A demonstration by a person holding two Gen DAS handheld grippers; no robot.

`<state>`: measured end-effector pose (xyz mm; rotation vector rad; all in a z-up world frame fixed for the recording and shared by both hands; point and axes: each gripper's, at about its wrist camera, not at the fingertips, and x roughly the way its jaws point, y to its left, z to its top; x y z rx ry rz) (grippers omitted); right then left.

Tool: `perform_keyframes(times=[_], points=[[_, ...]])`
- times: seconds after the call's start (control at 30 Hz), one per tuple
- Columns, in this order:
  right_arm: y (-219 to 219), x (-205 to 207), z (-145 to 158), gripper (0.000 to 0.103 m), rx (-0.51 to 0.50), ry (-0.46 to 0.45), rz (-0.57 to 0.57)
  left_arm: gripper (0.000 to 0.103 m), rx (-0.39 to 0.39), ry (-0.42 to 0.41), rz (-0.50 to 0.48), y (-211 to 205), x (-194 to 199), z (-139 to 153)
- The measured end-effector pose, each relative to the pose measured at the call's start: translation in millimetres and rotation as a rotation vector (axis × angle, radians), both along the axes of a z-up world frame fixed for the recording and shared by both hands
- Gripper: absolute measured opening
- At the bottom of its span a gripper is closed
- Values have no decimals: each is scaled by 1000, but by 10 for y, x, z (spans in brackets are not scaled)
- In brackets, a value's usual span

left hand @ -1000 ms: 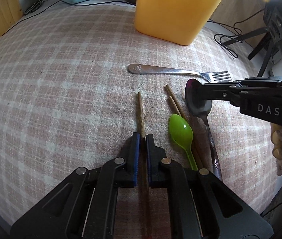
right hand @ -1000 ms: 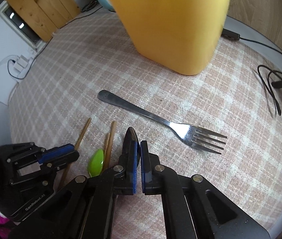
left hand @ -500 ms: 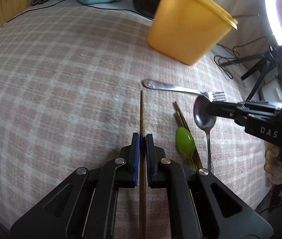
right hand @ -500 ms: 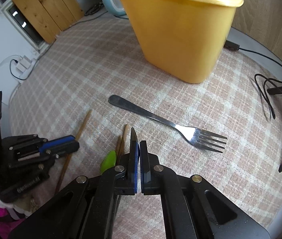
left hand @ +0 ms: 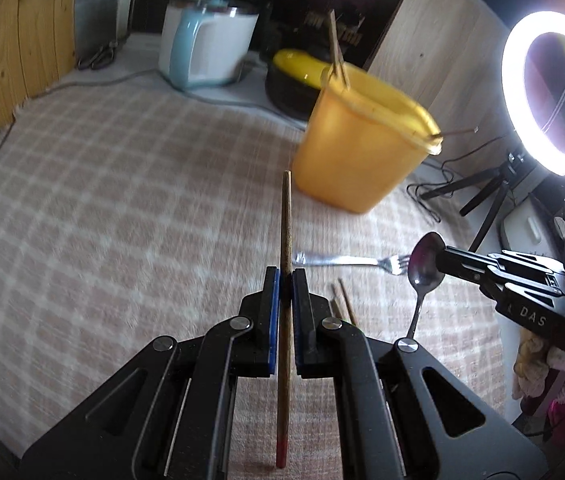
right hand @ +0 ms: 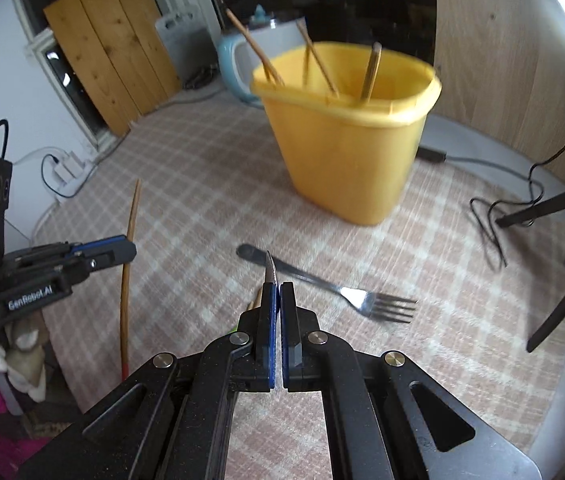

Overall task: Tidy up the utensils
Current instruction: 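Lift the chopstick and metal spoon and carry both over the yellow bin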

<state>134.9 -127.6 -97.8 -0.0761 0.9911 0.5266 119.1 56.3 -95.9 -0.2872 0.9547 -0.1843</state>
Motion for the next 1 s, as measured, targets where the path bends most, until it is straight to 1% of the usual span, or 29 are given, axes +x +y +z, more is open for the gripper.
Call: perform_keyframes(times=[0.17, 0.3, 0.47, 0.67, 1.0], points=[[3, -110, 174, 0, -4, -90, -4, 4, 20, -50, -16, -25, 3, 154], [30, -225, 308, 0, -16, -163, -5, 4, 18, -76, -34, -57, 18, 247], [6, -278, 438, 0, -13, -207, -25, 4, 15, -115, -59, -91, 60, 364], [-65, -245, 644, 0, 18, -252, -66, 4, 10, -177, -92, -157, 190, 589], [-232, -40, 1104, 0, 71, -350, -153, 4, 2, -294, -73, -170, 603, 1021]])
